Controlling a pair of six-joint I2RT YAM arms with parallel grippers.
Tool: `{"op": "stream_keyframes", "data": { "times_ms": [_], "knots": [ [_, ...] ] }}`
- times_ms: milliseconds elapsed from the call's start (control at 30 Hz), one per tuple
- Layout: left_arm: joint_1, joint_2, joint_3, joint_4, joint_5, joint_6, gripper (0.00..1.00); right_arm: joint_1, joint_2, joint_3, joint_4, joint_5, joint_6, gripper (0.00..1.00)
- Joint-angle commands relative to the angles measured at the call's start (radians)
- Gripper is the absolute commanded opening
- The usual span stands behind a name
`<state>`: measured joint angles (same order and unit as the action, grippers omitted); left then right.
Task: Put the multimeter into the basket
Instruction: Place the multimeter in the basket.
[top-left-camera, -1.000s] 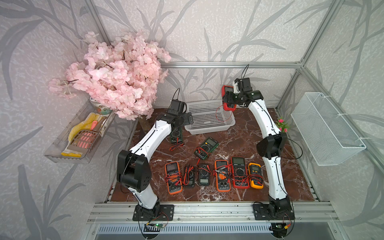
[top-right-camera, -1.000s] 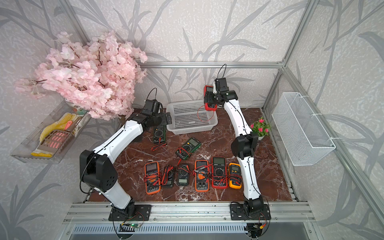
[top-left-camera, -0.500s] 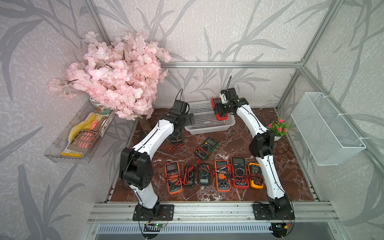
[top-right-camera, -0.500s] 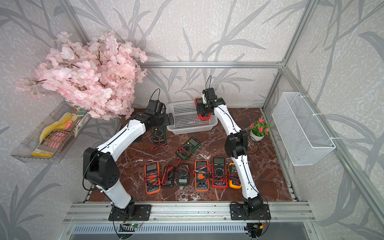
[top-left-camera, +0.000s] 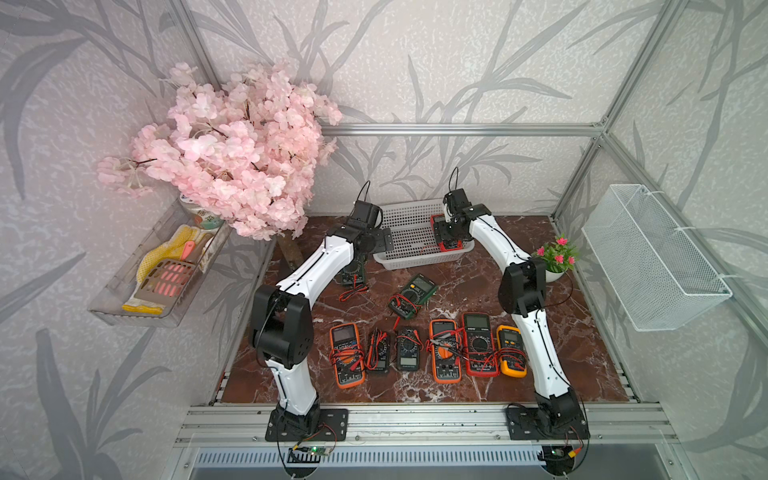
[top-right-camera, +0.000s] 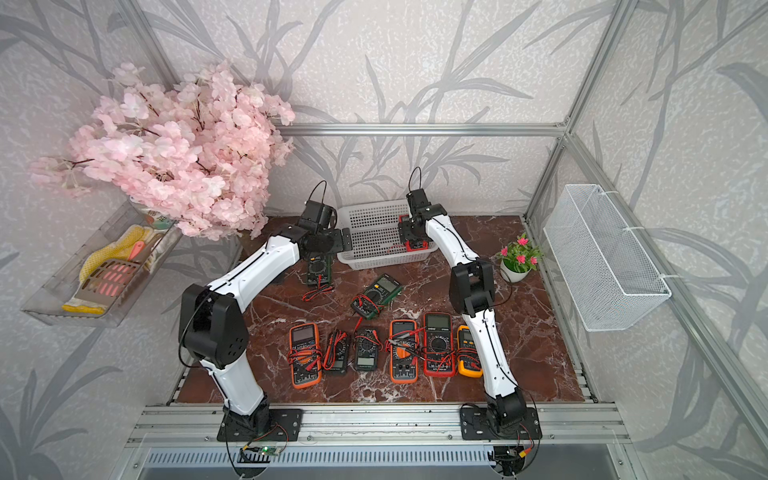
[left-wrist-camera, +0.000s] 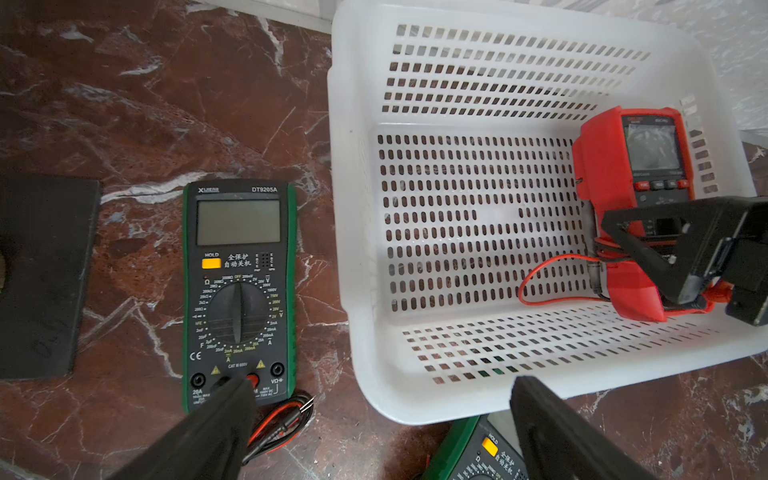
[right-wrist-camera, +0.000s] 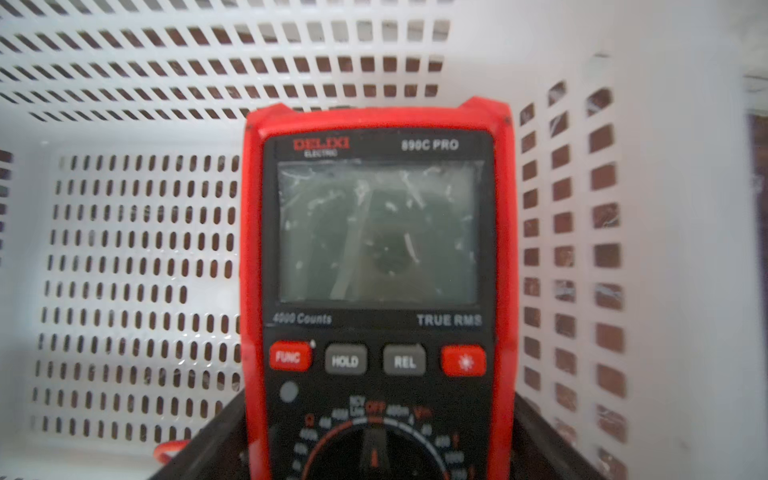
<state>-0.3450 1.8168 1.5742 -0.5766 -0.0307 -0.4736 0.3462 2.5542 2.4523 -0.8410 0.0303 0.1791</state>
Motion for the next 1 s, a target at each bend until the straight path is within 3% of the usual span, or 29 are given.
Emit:
{"op": "stream_keyframes", "data": {
  "times_ms": [0, 333, 500, 700, 967],
  "knots": [
    [-0.007, 0.016, 0.042, -0.007, 0.017, -0.009, 1.00, -0.001, -0.061, -0.009, -0.012, 0.048, 0.009, 0.60],
    [-0.014, 0.021, 0.050, -0.008, 0.022, -0.007, 1.00, -0.004, -0.094, -0.073, -0.019, 0.112, 0.045, 0.64],
    [-0.014, 0.018, 0.061, -0.016, 0.014, 0.005, 1.00, -0.004, -0.056, -0.022, -0.060, 0.181, 0.077, 0.84],
    [-0.014, 0.012, 0.085, -0.037, 0.004, 0.019, 1.00, -0.004, -0.036, 0.037, -0.099, 0.233, 0.086, 1.00],
    [-0.014, -0.014, 0.106, -0.050, -0.006, 0.018, 1.00, -0.004, -0.086, 0.040, -0.094, 0.230, 0.097, 0.99]
  ]
}}
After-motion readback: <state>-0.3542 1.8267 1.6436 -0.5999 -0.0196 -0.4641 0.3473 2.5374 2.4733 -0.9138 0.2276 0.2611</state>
